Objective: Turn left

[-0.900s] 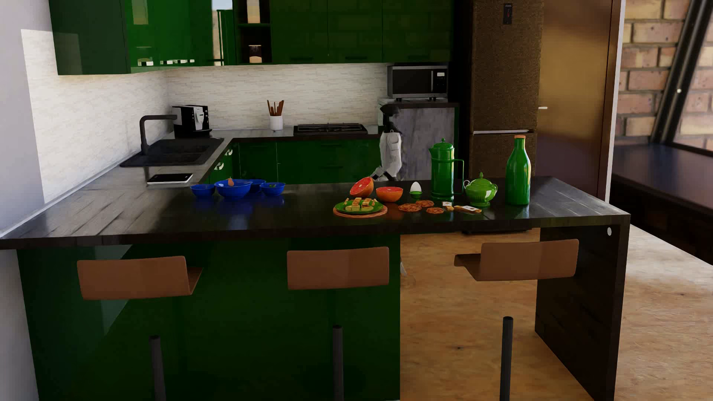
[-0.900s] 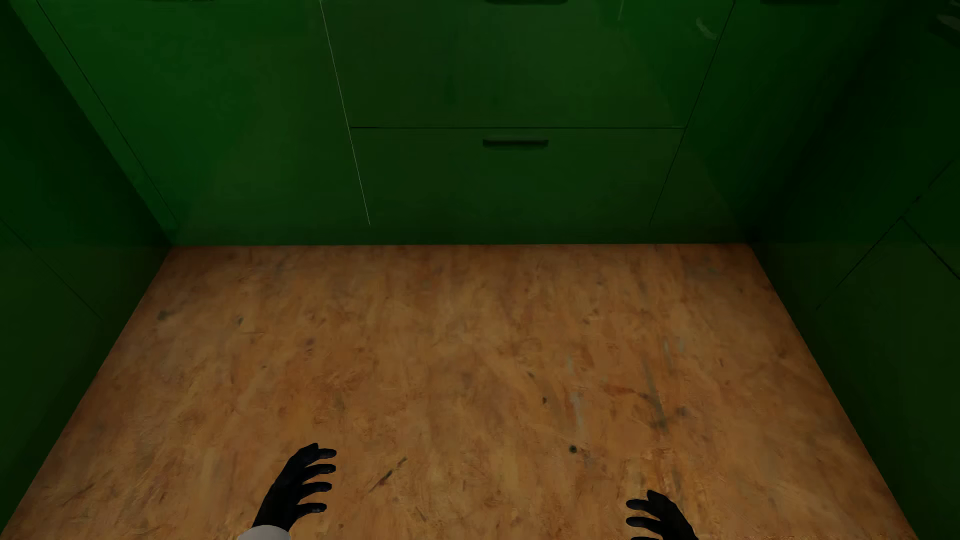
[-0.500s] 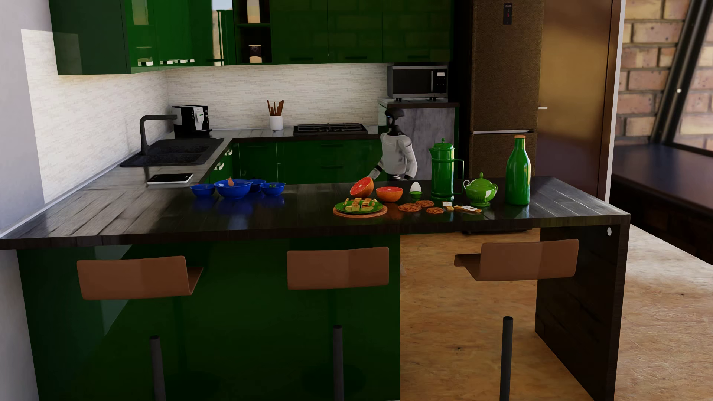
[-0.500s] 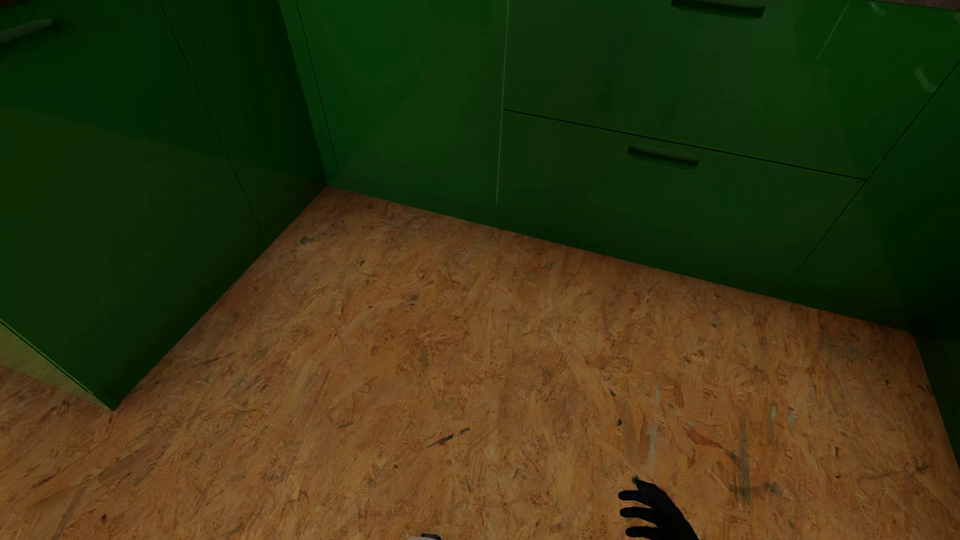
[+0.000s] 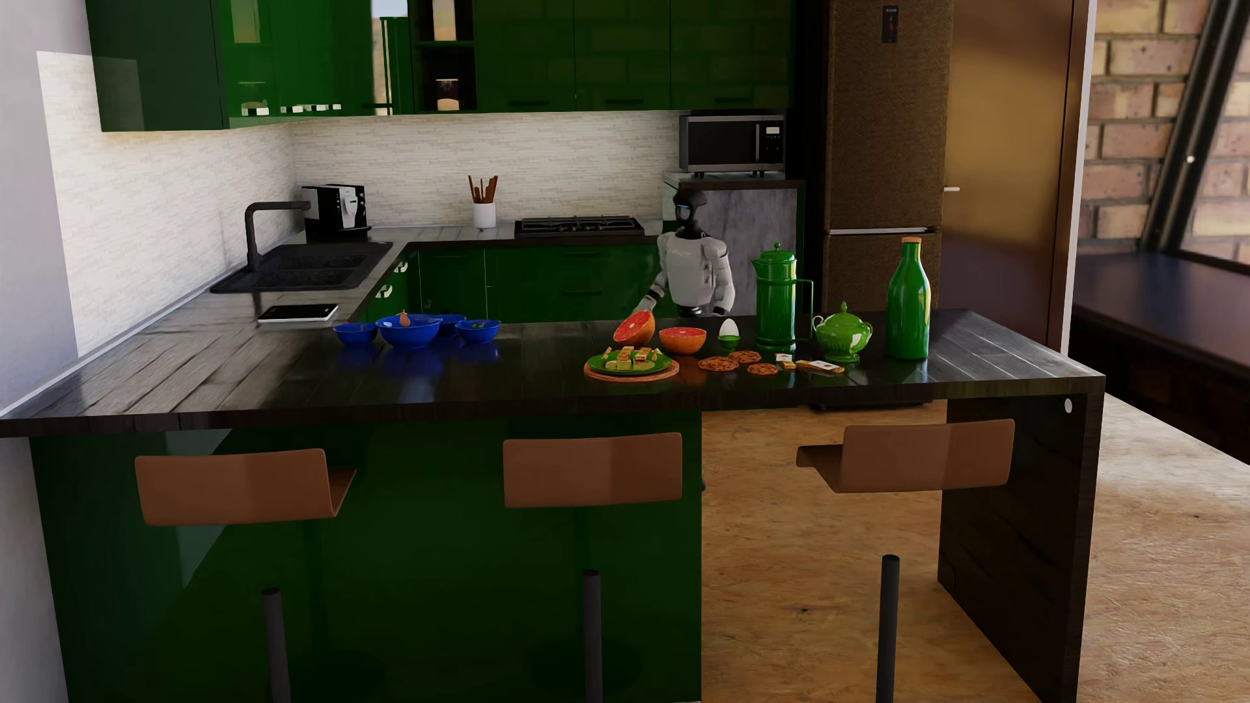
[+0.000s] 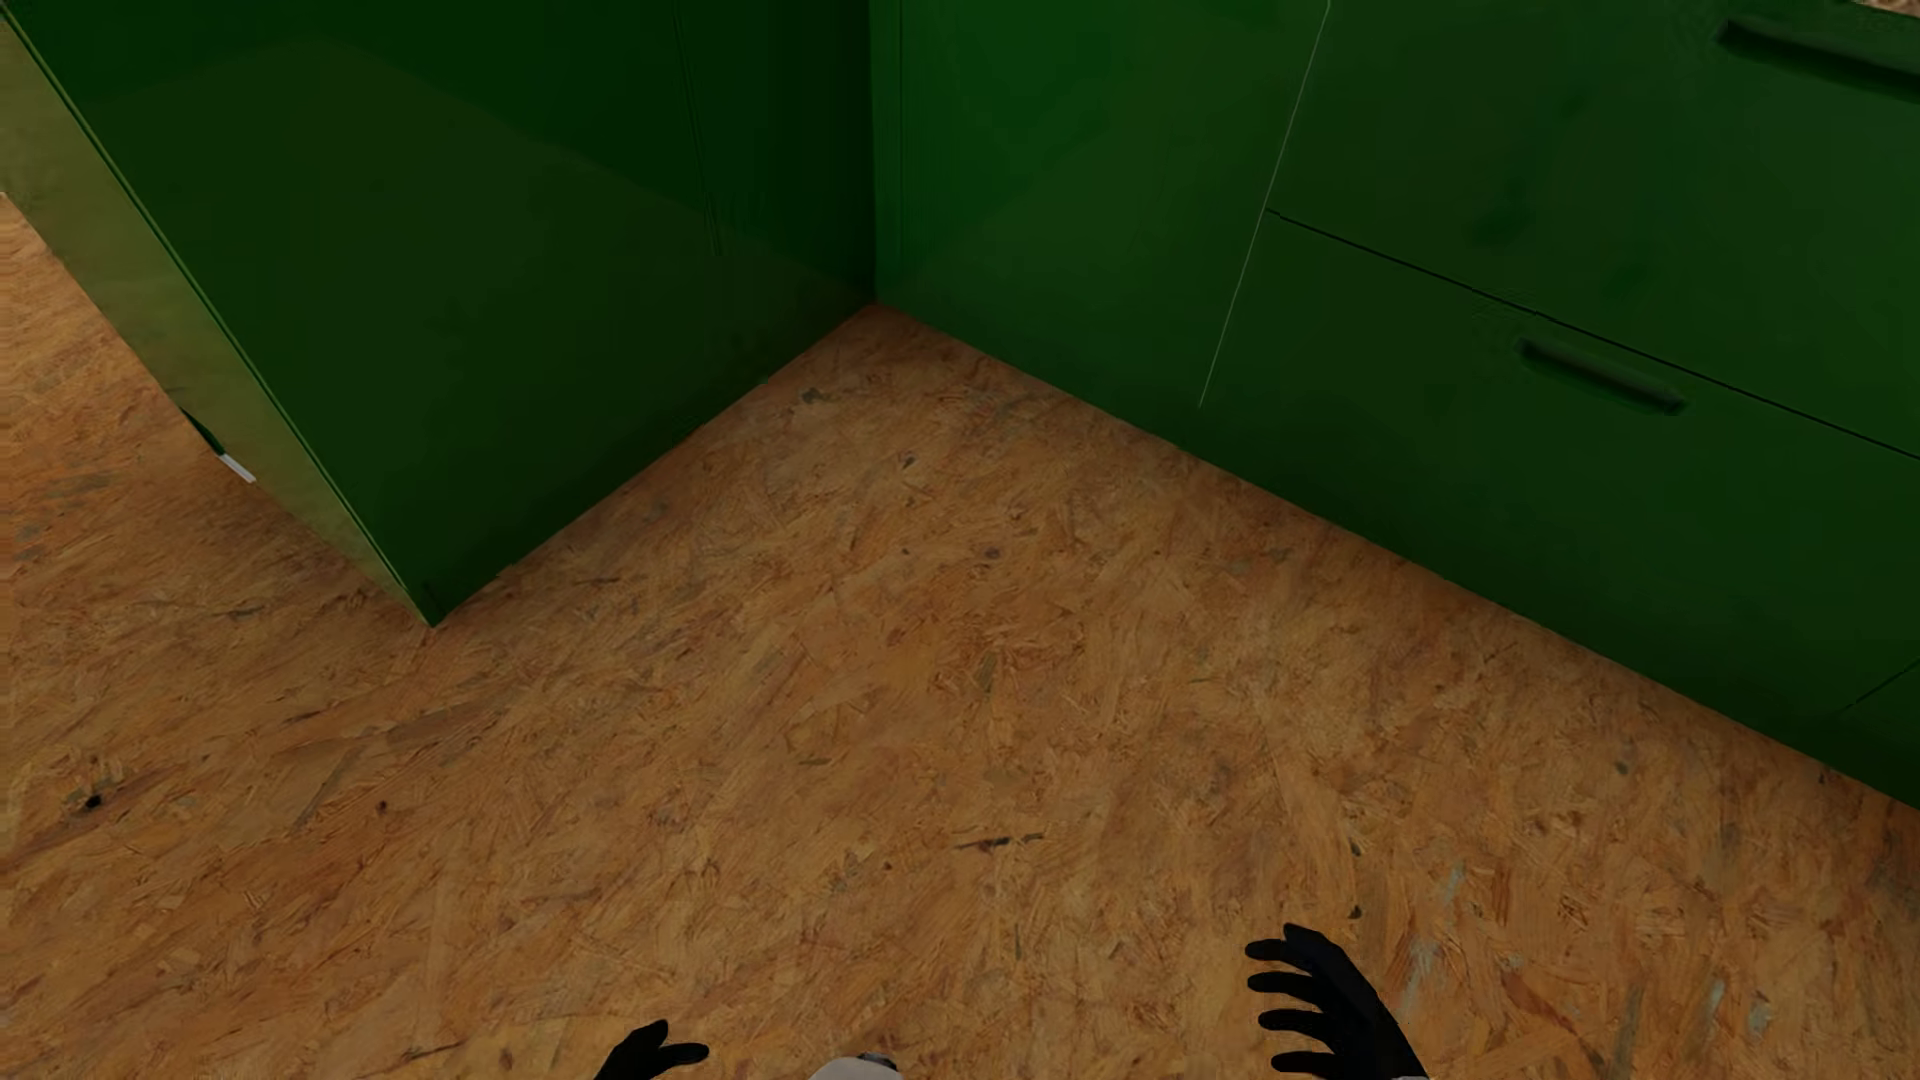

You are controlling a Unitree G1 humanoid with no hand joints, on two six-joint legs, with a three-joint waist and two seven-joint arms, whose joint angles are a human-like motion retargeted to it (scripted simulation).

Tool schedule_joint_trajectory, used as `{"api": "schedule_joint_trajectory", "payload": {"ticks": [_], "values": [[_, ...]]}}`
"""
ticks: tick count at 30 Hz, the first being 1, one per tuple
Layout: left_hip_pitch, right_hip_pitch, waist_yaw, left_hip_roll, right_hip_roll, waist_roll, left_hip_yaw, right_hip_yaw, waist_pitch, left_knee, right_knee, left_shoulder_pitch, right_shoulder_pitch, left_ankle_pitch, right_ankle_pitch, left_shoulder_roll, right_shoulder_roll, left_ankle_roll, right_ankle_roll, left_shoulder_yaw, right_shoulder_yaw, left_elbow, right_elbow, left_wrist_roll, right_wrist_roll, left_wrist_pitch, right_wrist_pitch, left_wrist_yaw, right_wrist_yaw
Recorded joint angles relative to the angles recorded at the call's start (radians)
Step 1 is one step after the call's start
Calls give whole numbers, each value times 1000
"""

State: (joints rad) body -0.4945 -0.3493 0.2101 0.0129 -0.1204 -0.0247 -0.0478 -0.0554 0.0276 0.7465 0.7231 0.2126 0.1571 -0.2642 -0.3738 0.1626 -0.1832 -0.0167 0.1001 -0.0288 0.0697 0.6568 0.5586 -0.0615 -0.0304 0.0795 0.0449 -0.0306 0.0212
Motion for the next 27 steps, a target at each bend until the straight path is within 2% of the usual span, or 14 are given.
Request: {"api": "schedule_joint_trajectory", "payload": {"ticks": [2, 3, 5, 7, 8, 10, 11, 14, 17, 19, 22, 23, 24, 27], "values": [[1, -43, 7, -23, -3, 0, -19, 31, 13, -6, 100, -5, 13, 7, 29, -2, 8, 1, 2, 5, 10, 6, -8, 4, 13, 6, -32, -11, 24], [2, -65, -4, -38, 3, -3, -36, 56, 18, -27, 138, 28, 1, 23, 55, -9, 16, -1, -6, -2, 11, 11, -12, 12, 12, -4, -16, -9, 33], [-2, -67, -18, -70, -4, -28, -39, 108, 14, -58, 29, 89, -29, 46, 8, -22, 27, -7, -44, 15, 8, -5, -2, -19, -7, -78, 12, 36, 51], [8, -46, 55, -55, -6, 20, -35, 98, 15, -69, 7, 39, 30, 54, 19, -50, -30, -9, 76, -15, -4, -5, 6, -20, -12, -100, -3, 48, 43], [6, -40, 60, -49, -13, 37, -31, 83, 8, -77, -1, 19, 39, 55, 21, -39, -31, -3, 71, -42, -10, 13, 11, -17, -8, -90, 7, 36, 32], [10, -13, 44, -17, -10, 74, -6, 56, 3, -64, -12, 25, 17, 35, 21, -22, 1, -14, -7, -16, -6, -1, 11, 0, 7, -32, 31, -6, 15], [13, -17, 52, -19, -18, 73, -4, 51, -11, -92, -13, 23, 25, 80, 20, -29, 12, -16, 18, 21, 10, -4, 2, 9, 12, 2, 34, -22, 8], [28, 17, 82, -36, -43, 67, -5, 17, -20, -139, -80, 29, 36, 15, 48, -50, -20, 26, 7, 12, -7, -17, 19, 10, 14, 61, 7, -27, 23], [32, 0, 77, -21, -49, 50, 2, 3, -1, -166, -19, 31, 22, 129, 12, -24, -2, -28, -2, -1, -5, -5, 1, 6, 17, 49, -5, -7, 37], [28, 11, 94, -22, -51, 49, -3, -10, 2, -166, -38, 14, 37, 100, 20, -47, -8, -10, -3, -33, 1, -10, 26, 8, 31, 56, -15, 0, 50], [20, 15, 87, -16, -46, 40, -6, -12, 7, -164, -34, 27, 30, 101, 12, -45, 4, -11, -6, -5, 26, -12, -7, 14, 54, 38, 31, -7, 57], [0, 6, 93, -11, -42, 41, -11, -19, -8, -156, -36, 25, 30, 88, 13, -42, -20, -39, -8, 1, 18, -13, -5, 20, 57, 29, 37, -8, 64], [-2, 14, 95, -8, -46, 41, -4, -29, -3, -145, -33, 29, 20, 75, 8, -45, -14, -3, -8, -20, -5, -20, 7, 35, 49, 27, 37, -1, 65], [-6, 10, 77, -11, -47, 29, -14, -30, -13, -169, -21, 34, 14, 124, -8, -27, 29, -27, -10, -13, 23, 3, -5, 41, 12, 20, 2, 19, 44]]}}
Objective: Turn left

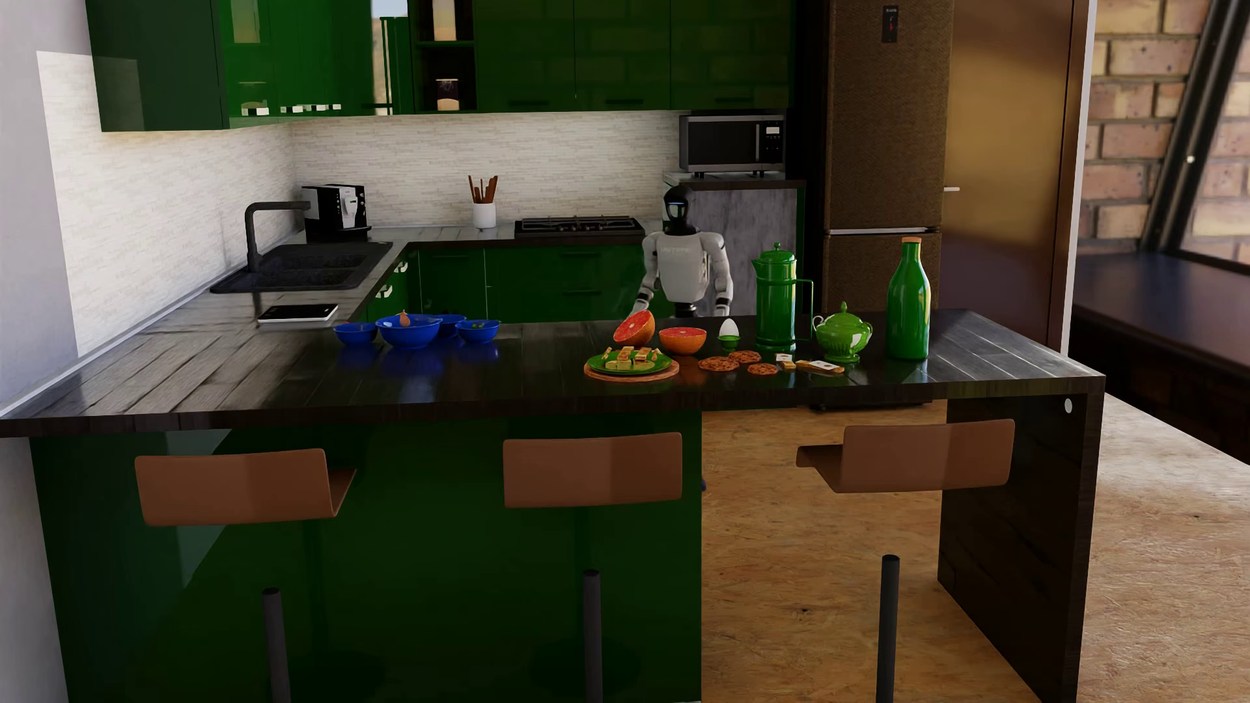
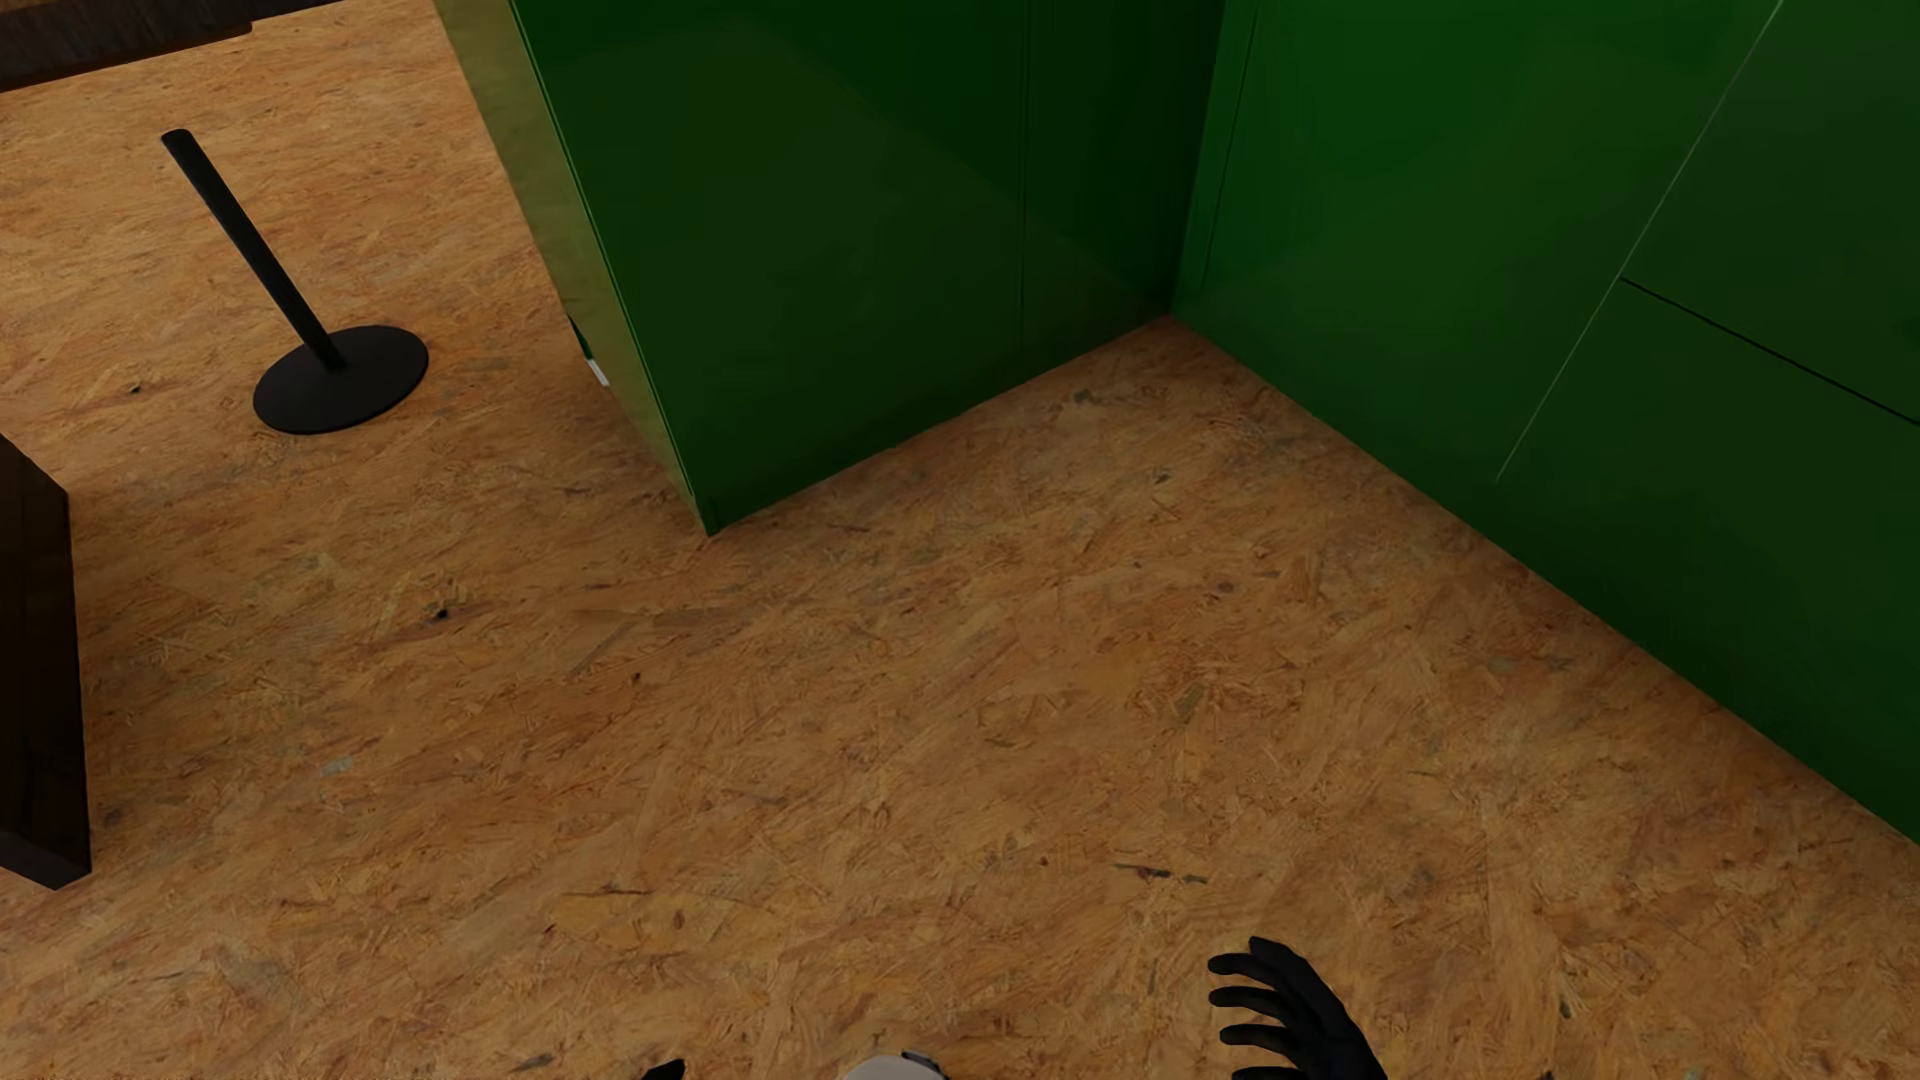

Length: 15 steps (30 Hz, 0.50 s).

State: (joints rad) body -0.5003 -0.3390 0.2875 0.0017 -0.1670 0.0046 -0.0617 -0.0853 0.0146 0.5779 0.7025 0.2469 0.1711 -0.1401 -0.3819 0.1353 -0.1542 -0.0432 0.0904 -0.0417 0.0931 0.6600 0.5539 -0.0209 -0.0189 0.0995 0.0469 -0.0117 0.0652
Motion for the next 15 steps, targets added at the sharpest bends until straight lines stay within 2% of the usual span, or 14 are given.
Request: {"api": "schedule_joint_trajectory", "payload": {"ticks": [2, 4, 5, 6, 7, 8, 9, 10, 11, 12, 13, 14, 15], "values": [[14, 11, -1, -15, 3, -13, -8, 29, 12, -29, -5, 21, 20, 3, -7, -4, 6, -2, 2, -20, 17, -3, 18, -39, -18, -32, -15, 48, -7], [13, 20, 37, -19, -4, -4, -3, 22, 14, -45, -40, 35, 25, -44, 12, -11, -63, 8, 2, -14, -20, -24, 30, -66, 6, -45, 13, 47, 13], [8, 38, 28, -4, -4, 4, 21, 10, 22, -18, -61, 41, -14, -122, 22, 24, -59, 71, -1, -23, -41, -18, 36, -70, 16, -40, 36, 30, 24], [-15, 46, 18, 18, -4, 29, 51, -6, 21, 52, -56, 22, -30, -210, 18, 19, -81, 157, 2, 7, -43, -2, 42, -50, 23, -22, 33, 13, 33], [-33, 40, -7, 35, -14, 47, 72, -15, 21, 123, -11, 10, -37, -259, -9, 14, -77, 168, 8, 18, -53, -12, 43, -15, 23, -1, 26, 2, 33], [-47, 24, -37, 49, -22, 57, 68, -17, 16, 155, 47, -4, -30, -225, -44, 25, -53, -46, 14, 1, -44, -6, 22, 28, 16, 11, 28, -4, 22], [-55, 8, -52, 45, -17, 60, 57, -15, -5, 126, 72, -8, -6, -85, -60, 15, -34, -2, 16, -6, -15, 1, 6, 49, 3, 13, 24, -11, 3], [-50, -9, -60, 20, -16, 45, 34, 6, -9, 84, 113, -7, 30, 5, -61, -6, -6, -1, 16, -20, 2, -19, -17, 48, -12, 14, 19, -12, -19], [-56, -19, -59, -8, 8, 20, 7, 67, -11, 54, 116, 28, 35, 25, -62, -40, -14, -1, -7, 3, 28, -54, -10, 23, -24, -7, 27, 7, -34], [-64, 15, -19, -16, 3, 4, 15, 77, -6, 80, 46, 43, 8, -85, -73, -22, -41, 3, 29, -7, -1, -39, 47, -30, -27, -68, 45, 42, -33], [-76, 37, -7, 2, 2, 17, 45, 54, 5, 178, 33, 45, -20, -224, -69, -2, -76, 42, 53, 3, -43, -30, 69, -77, -24, -110, 66, 59, -28], [-67, 28, -25, 31, 6, 28, 63, 40, 10, 262, 69, 36, -50, -323, -95, 33, -84, 100, 24, -6, -65, -4, 45, -99, -19, -138, 80, 65, -30], [-73, -6, -72, 31, 3, 17, 52, 48, 22, 246, 151, 15, -71, -201, -104, 53, -35, -23, 27, -8, -52, 19, 28, -99, -13, -145, 66, 60, -48]]}}
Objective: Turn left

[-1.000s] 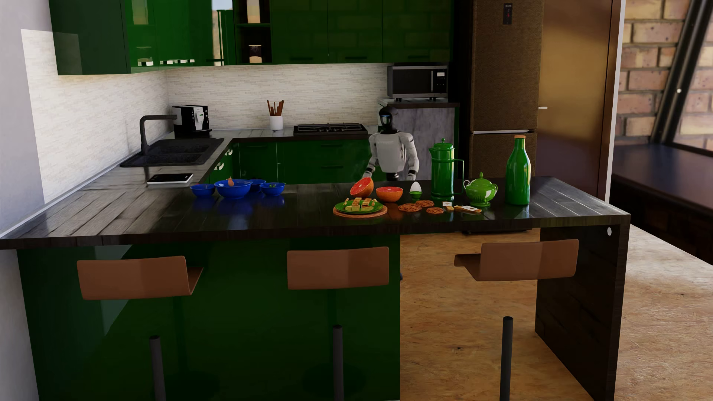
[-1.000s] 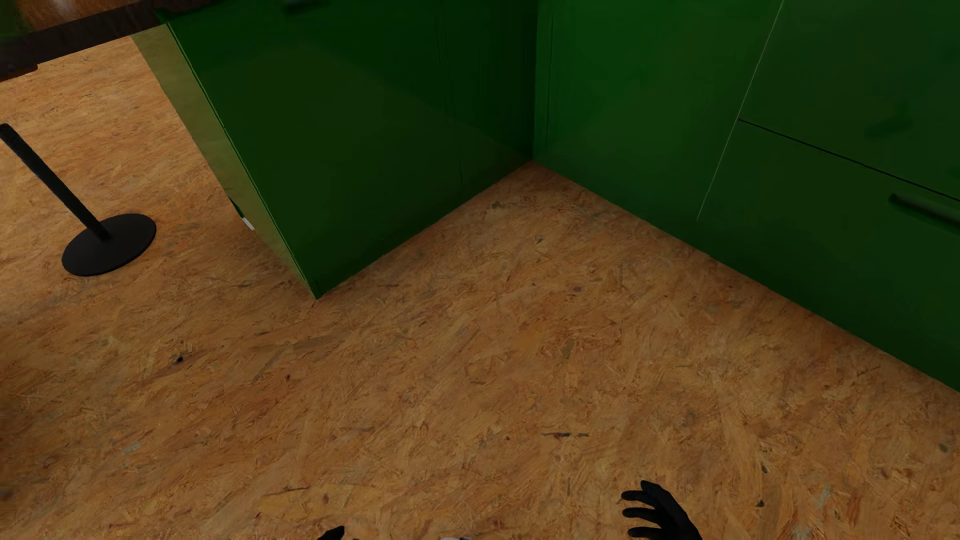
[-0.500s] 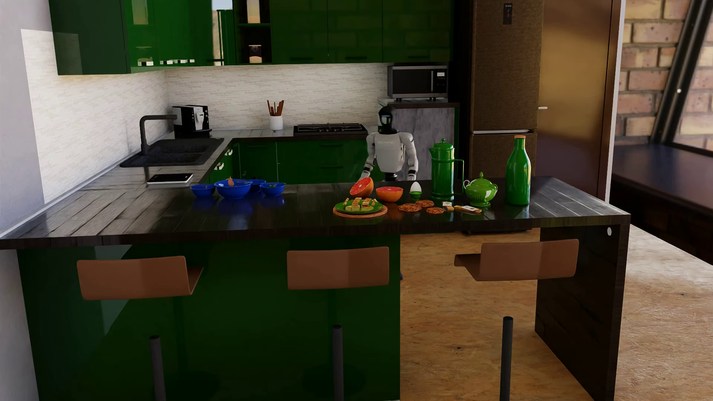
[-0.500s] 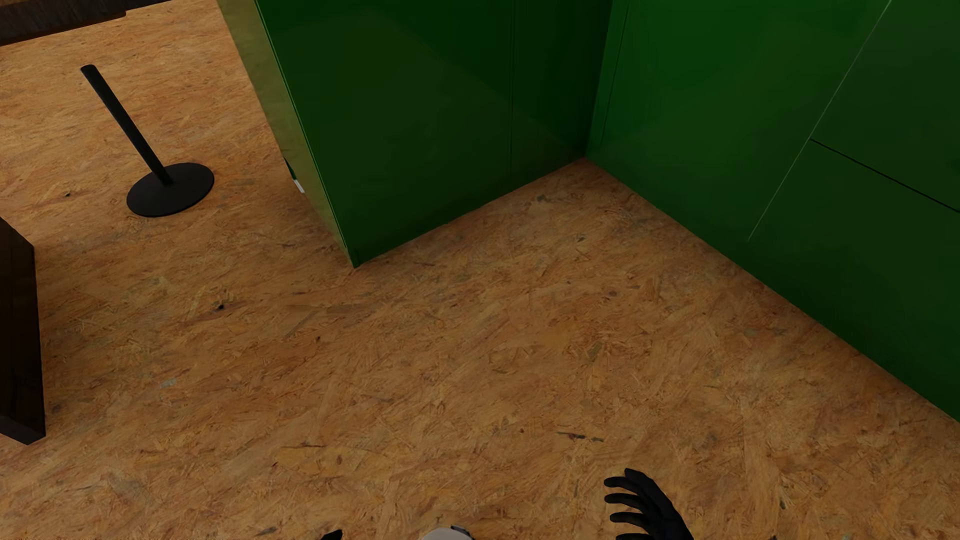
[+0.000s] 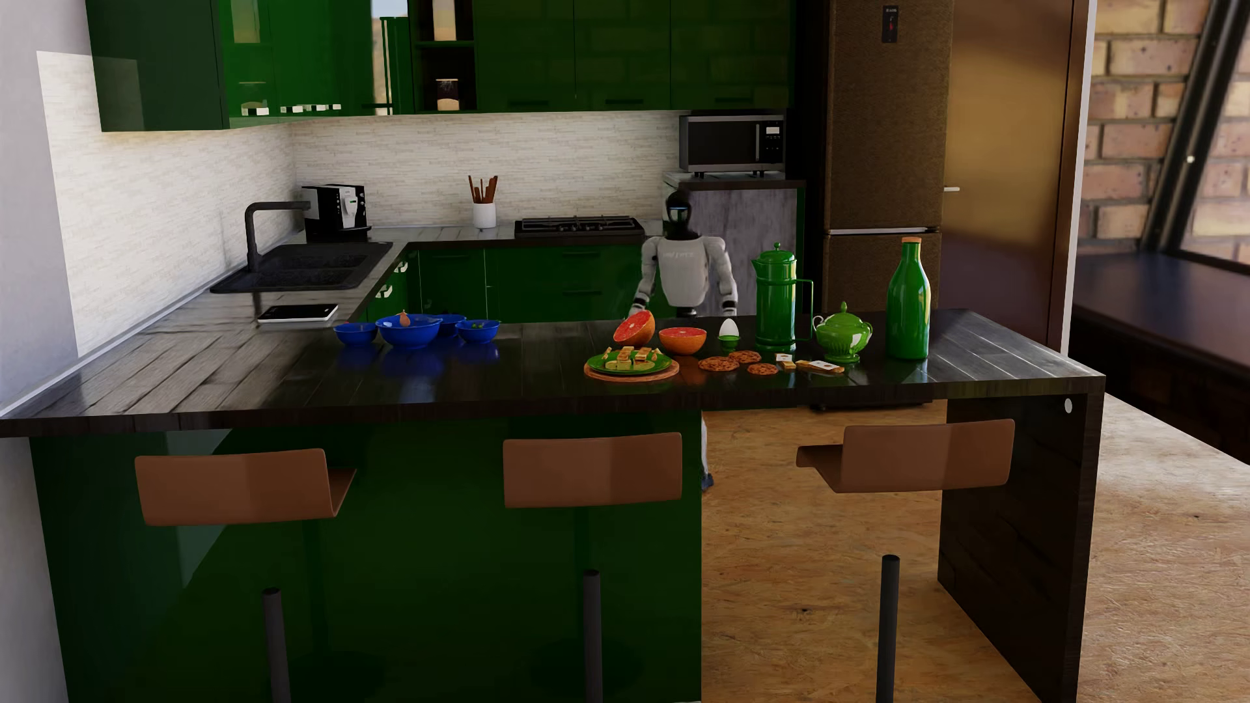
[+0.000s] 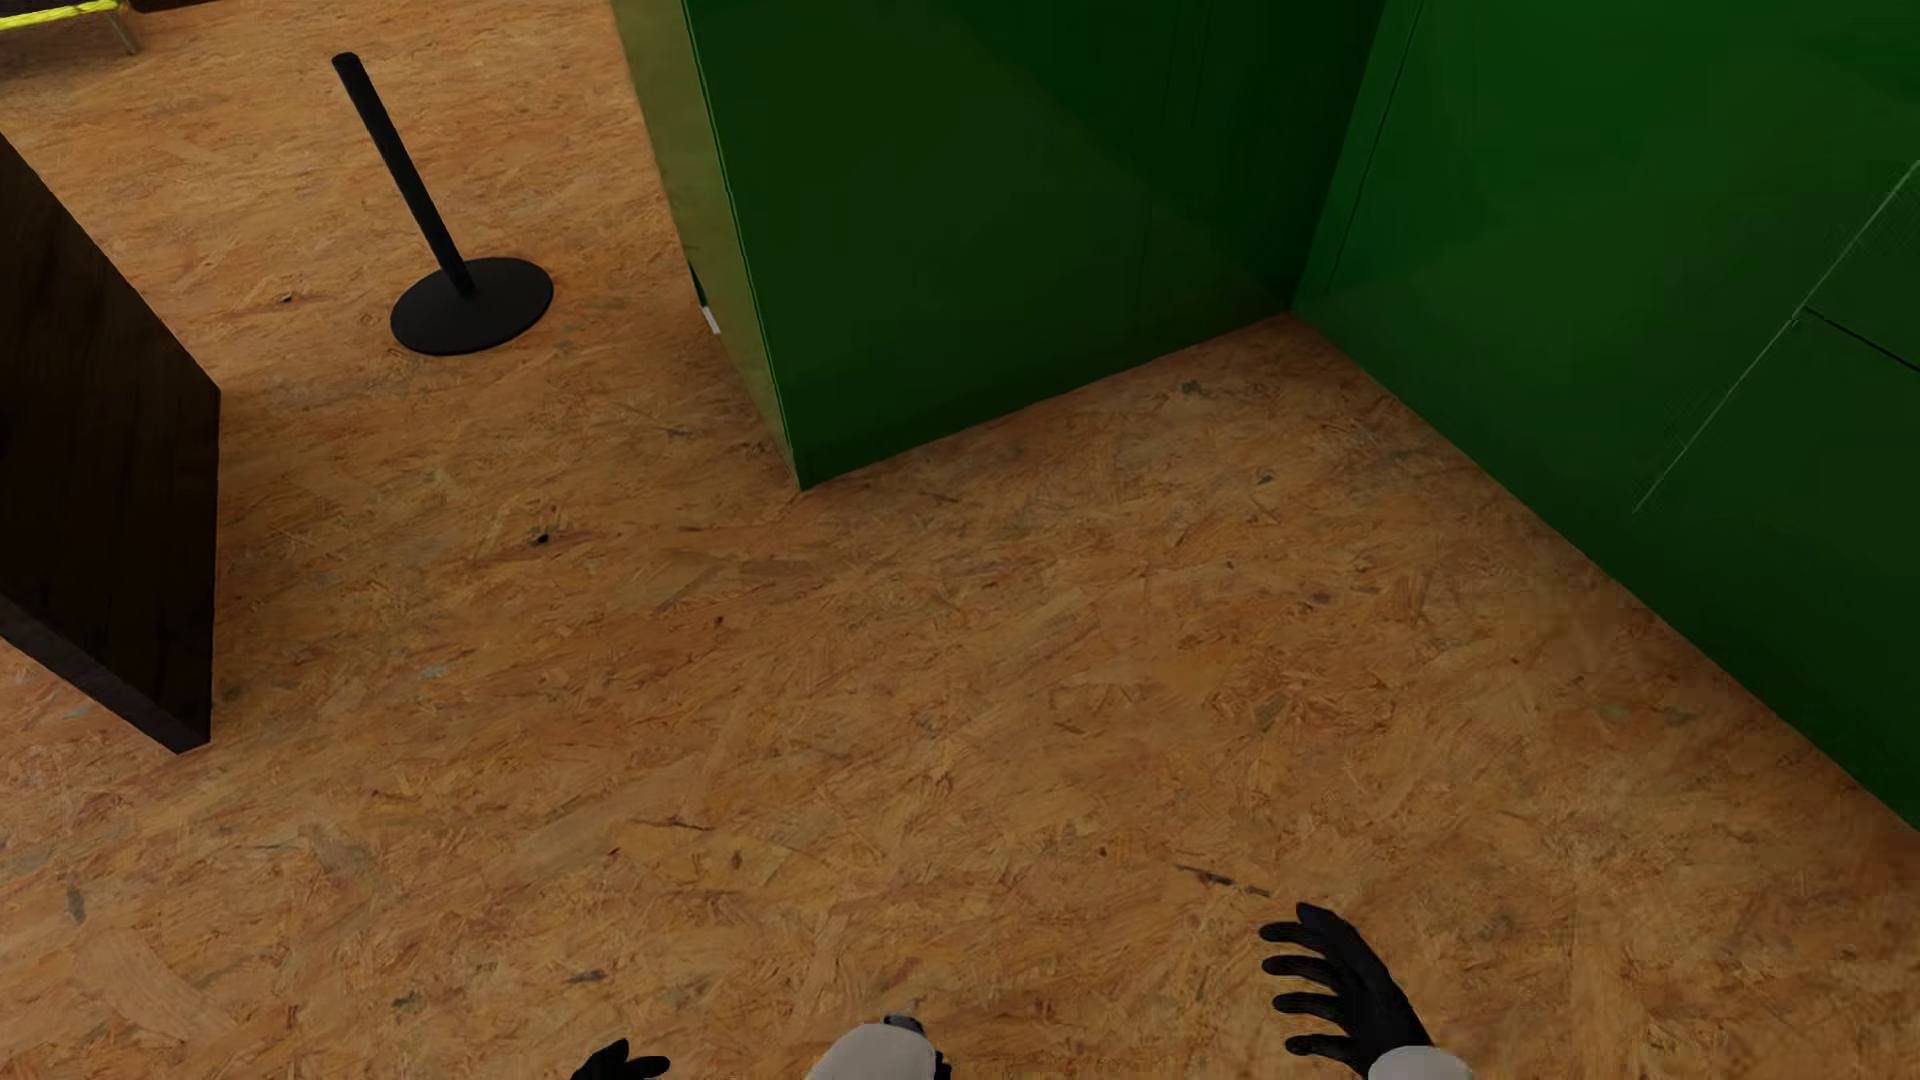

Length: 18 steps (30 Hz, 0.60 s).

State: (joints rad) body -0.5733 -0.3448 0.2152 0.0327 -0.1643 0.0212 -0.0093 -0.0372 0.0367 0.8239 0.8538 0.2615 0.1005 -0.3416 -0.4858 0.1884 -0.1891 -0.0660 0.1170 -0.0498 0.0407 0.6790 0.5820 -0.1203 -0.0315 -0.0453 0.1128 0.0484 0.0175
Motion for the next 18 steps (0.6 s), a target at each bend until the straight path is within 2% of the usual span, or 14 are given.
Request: {"api": "schedule_joint_trajectory", "payload": {"ticks": [2, 3, 4, 5, 7, 9, 10, 11, 12, 13, 15, 16, 17, 18], "values": [[-13, -111, -63, -37, 35, -34, -43, 69, 8, -61, 171, -9, 25, 131, 94, -45, 31, 23, -14, 23, 54, -3, 7, -5, 6, 17, -74, -41, -19], [-17, -115, -58, -48, 46, -59, -50, 91, 5, -87, 63, -2, 44, 132, 69, -49, 32, 24, -35, 13, 25, -7, 21, -11, -8, 20, -83, -46, -6], [-20, -87, -26, -55, 37, -66, -59, 79, 6, -93, -37, -2, 80, 106, 50, -81, 14, 45, -5, 52, 5, -28, 35, -2, -17, 28, -87, -33, 8], [-21, -64, 25, -38, 31, -46, -61, 41, 6, -85, -66, -8, 112, 59, 62, -79, -18, 21, 21, 16, 11, -40, 19, 26, -13, 39, -63, -4, 17], [10, -32, 59, -31, 29, -35, -63, 13, 6, -155, -104, 5, 87, 145, 74, -43, -8, 28, -17, 0, 34, -24, -14, 65, 15, 86, -25, 0, 7], [19, -18, 91, -39, 17, -19, -73, -10, -13, -201, -140, 25, 68, 159, 87, -63, -16, 15, -18, 17, 45, -17, -7, 57, 43, 151, -50, -33, -8], [13, -5, 111, -30, 8, -8, -51, -24, -12, -184, -154, 20, 65, 96, 90, -75, -22, 44, -17, 23, 37, -26, 5, 49, 43, 184, -64, -38, -7], [21, 15, 101, -14, 4, 11, -23, -34, -3, -124, -153, 18, 19, 6, 83, -58, -6, 117, -16, -13, 24, -42, 50, 51, 33, 207, -65, -31, -6], [6, -3, 47, 12, 9, 32, -14, -31, 2, -82, -92, 11, 3, 11, 64, -28, 7, 37, -14, -12, 30, -19, 18, 63, 25, 208, -64, -44, -2], [12, -45, 3, 19, 16, 47, -20, -10, 20, -85, 26, -14, -1, 132, 68, 2, 7, 7, -12, -10, 33, 12, -6, 79, 19, 198, -67, -62, 3], [21, -118, -49, -10, 48, 22, -50, 72, 35, -119, 167, -5, 28, 176, 155, -12, 12, 6, -27, -4, 24, -6, -4, 100, -7, 138, -46, -76, 13], [31, -98, -54, -25, 64, -10, -59, 101, 24, -160, 82, 35, 44, 194, 112, -35, 13, -1, -45, 3, 3, 0, -5, 92, -27, 91, -20, -78, 24], [31, -48, -36, -38, 56, -33, -66, 93, 11, -163, -56, 62, 70, 165, 56, -48, -18, 24, -23, 29, -8, -23, 36, 73, -36, 45, -25, -58, 38], [21, -28, 9, -24, 55, -16, -61, 67, 9, -110, -71, 38, 91, 57, 64, -50, -49, 108, 21, 0, -14, -21, 53, 67, -25, 27, -17, -32, 42]]}}
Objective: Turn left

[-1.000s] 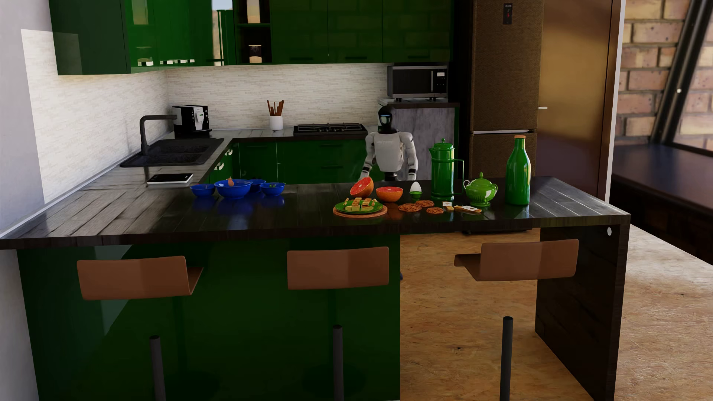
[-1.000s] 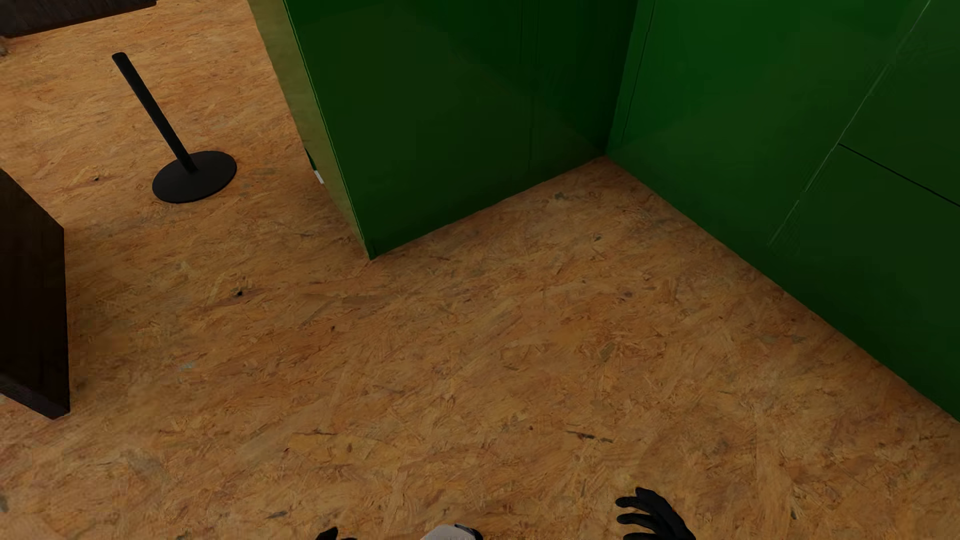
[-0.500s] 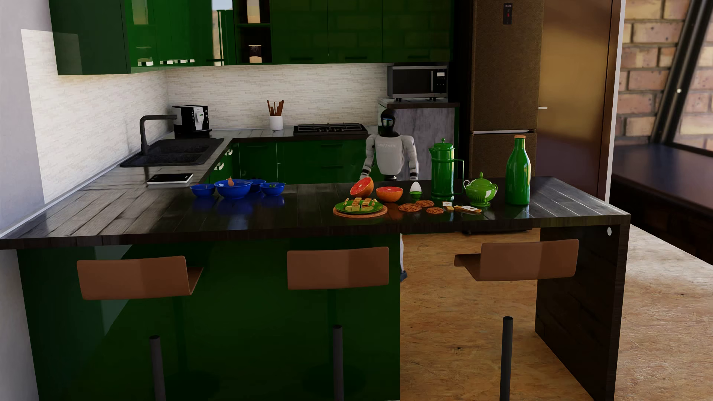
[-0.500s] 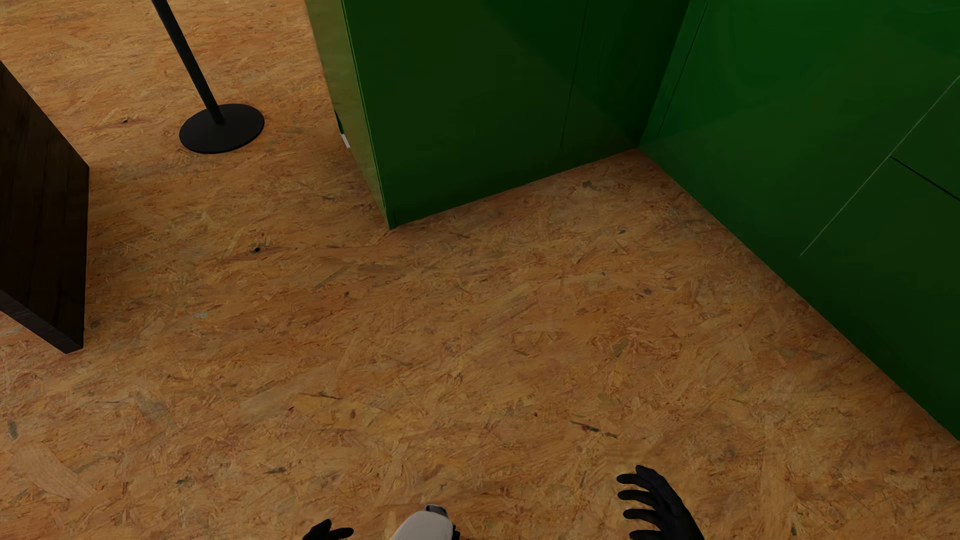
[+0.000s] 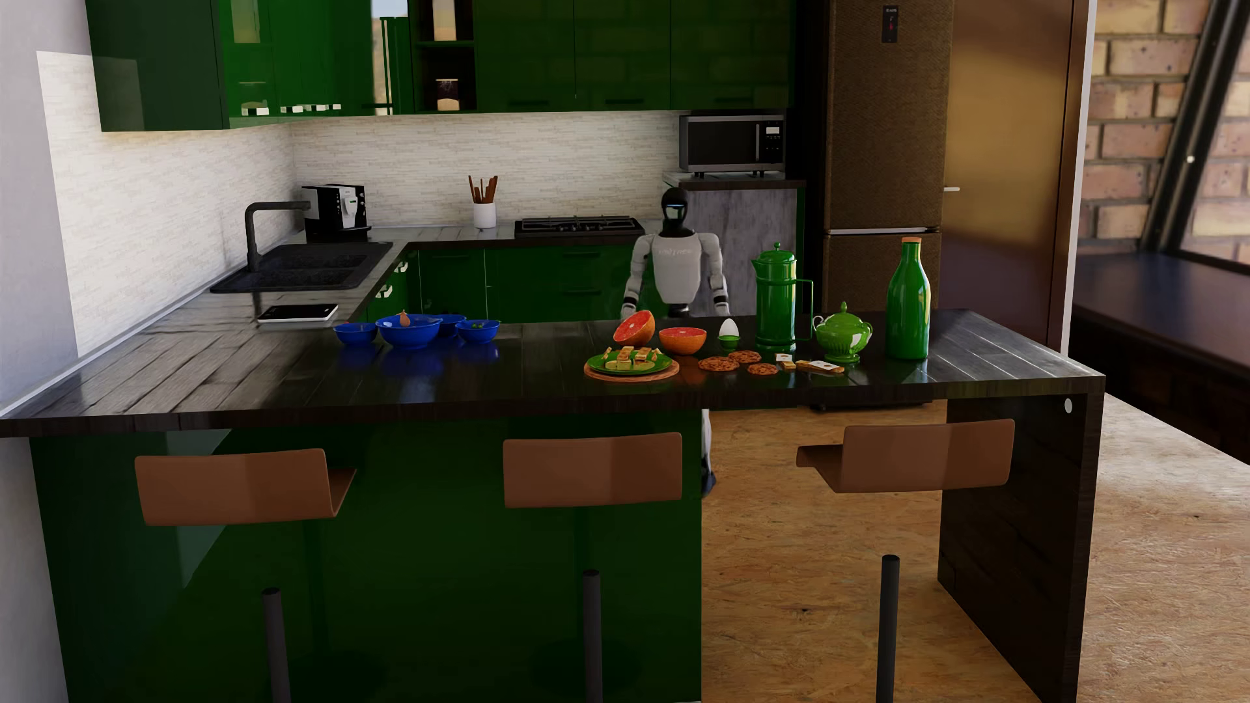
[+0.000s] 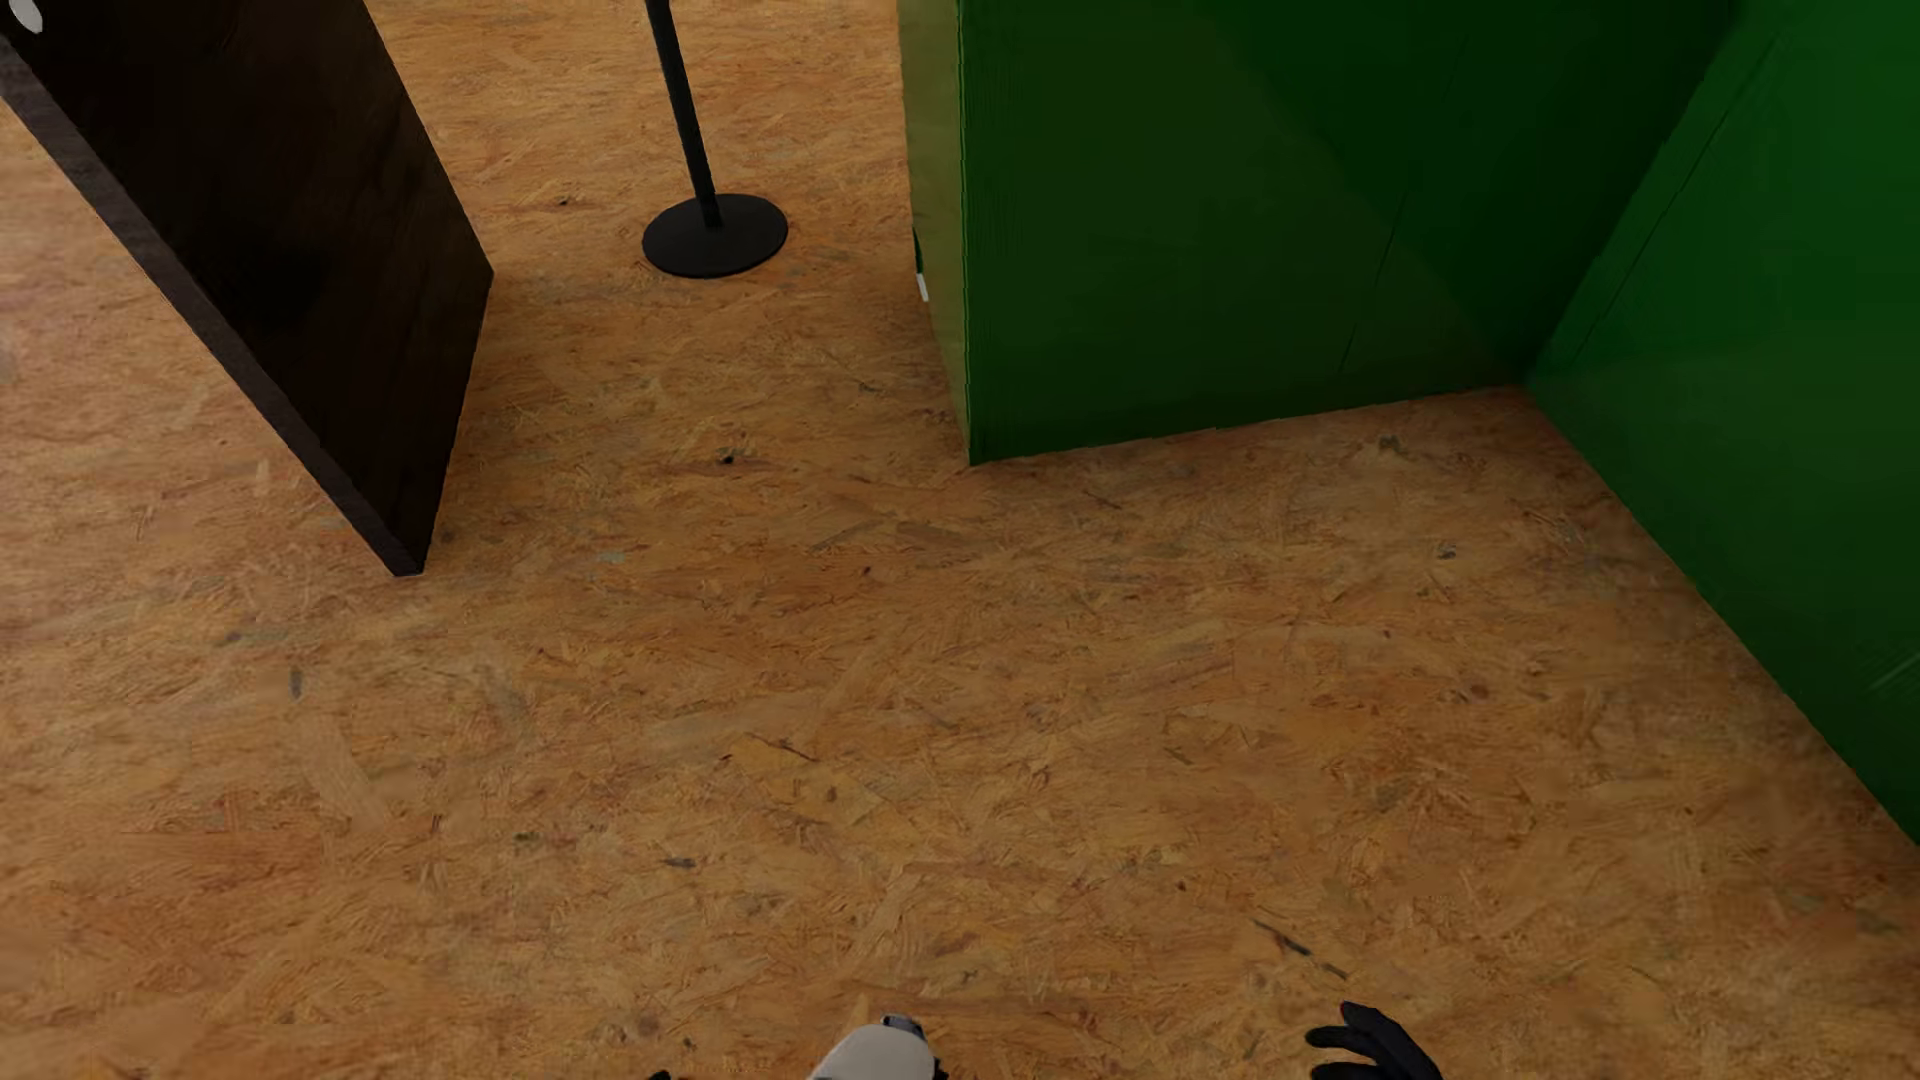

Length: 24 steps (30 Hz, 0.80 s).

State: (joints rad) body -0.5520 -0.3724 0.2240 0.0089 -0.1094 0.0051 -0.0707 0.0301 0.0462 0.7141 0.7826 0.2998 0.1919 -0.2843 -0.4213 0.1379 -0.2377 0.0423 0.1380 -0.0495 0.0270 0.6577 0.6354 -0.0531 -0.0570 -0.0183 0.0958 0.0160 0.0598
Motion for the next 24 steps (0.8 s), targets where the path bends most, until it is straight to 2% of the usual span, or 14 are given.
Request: {"api": "schedule_joint_trajectory", "payload": {"ticks": [2, 3, 4, 7, 8, 9, 11, 12, 14, 16, 17, 20, 22, 24], "values": [[-11, 12, -3, 39, -11, 25, 64, -51, -31, 148, 1, -22, -36, -143, -3, 15, 12, 101, -64, 1, 19, -37, -11, 3, 36, 0, 31, 3, -22], [14, 4, -28, 49, -16, 31, 56, -51, -36, 131, 36, -57, -64, -120, -23, 42, 48, -70, -36, 2, 29, -7, -29, 10, 55, 9, 19, -11, -47], [16, -5, -42, 35, -22, 34, 45, -44, -43, 104, 70, -84, -48, 6, -38, 44, 56, -86, -35, 6, 57, 1, -73, 7, 77, 22, -9, -25, -71], [21, 7, -16, -24, -21, -19, 6, 7, -48, 10, 27, -28, -19, 76, -34, -10, 65, -90, -36, 11, 48, -6, -67, -38, 83, 27, -62, -60, -88], [17, 21, 31, -19, -24, -25, 2, -14, -47, -12, -22, -22, -20, 42, -3, -33, 42, -79, -28, 37, 47, -17, -47, -68, 71, 16, -57, -55, -82], [7, 43, 51, 5, -25, -16, 30, -36, -38, 30, -53, -2, -43, -74, 14, -20, 32, 0, -27, 17, 47, -33, -43, -89, 62, 8, -47, -42, -69], [24, 43, 18, 61, -28, 18, 74, -58, -39, 199, -22, 24, -80, -257, -5, 16, 43, 80, -19, 6, 34, -25, -55, -57, 44, 29, -49, -18, -46], [38, 33, -15, 79, -30, 27, 60, -65, -38, 170, 20, 1, -88, -161, -27, 62, 64, -146, -14, 6, 53, 12, -45, -9, 45, 52, -62, -17, -52], [25, -53, -63, 31, -21, -5, 29, -4, -26, 136, 183, -25, -60, -43, 20, 81, 103, -90, -24, 29, 62, 38, -75, 61, 51, 86, -60, -14, -67], [23, -87, -73, -12, 22, -64, 17, 4, -30, 66, 70, 30, -26, 1, 1, 31, 65, -93, -67, 15, 17, -1, -48, 32, 35, 73, -69, 8, -42], [30, -70, -51, -16, 26, -59, -1, -6, -24, 50, 41, 20, -3, -24, 12, 19, 35, -98, -68, 17, 15, 5, -24, 8, 25, 65, -74, 32, -28], [17, -16, 19, 61, 14, 12, 58, -84, -24, 88, -31, -40, -26, -152, 38, -4, 21, 51, -78, -19, 40, -31, -35, -29, 31, 122, -16, 9, -26], [28, -16, -19, 85, 3, 46, 68, -90, -23, 77, 15, -41, -74, -43, 5, 49, 56, -154, -72, -5, 49, 7, -62, -15, 51, 147, -22, -48, -43], [39, -49, -46, 42, -3, 38, 45, -50, -4, 38, 104, -67, -52, 33, 23, 44, 70, -103, -64, 10, 69, 9, -67, 3, 76, 132, -75, -64, -67]]}}
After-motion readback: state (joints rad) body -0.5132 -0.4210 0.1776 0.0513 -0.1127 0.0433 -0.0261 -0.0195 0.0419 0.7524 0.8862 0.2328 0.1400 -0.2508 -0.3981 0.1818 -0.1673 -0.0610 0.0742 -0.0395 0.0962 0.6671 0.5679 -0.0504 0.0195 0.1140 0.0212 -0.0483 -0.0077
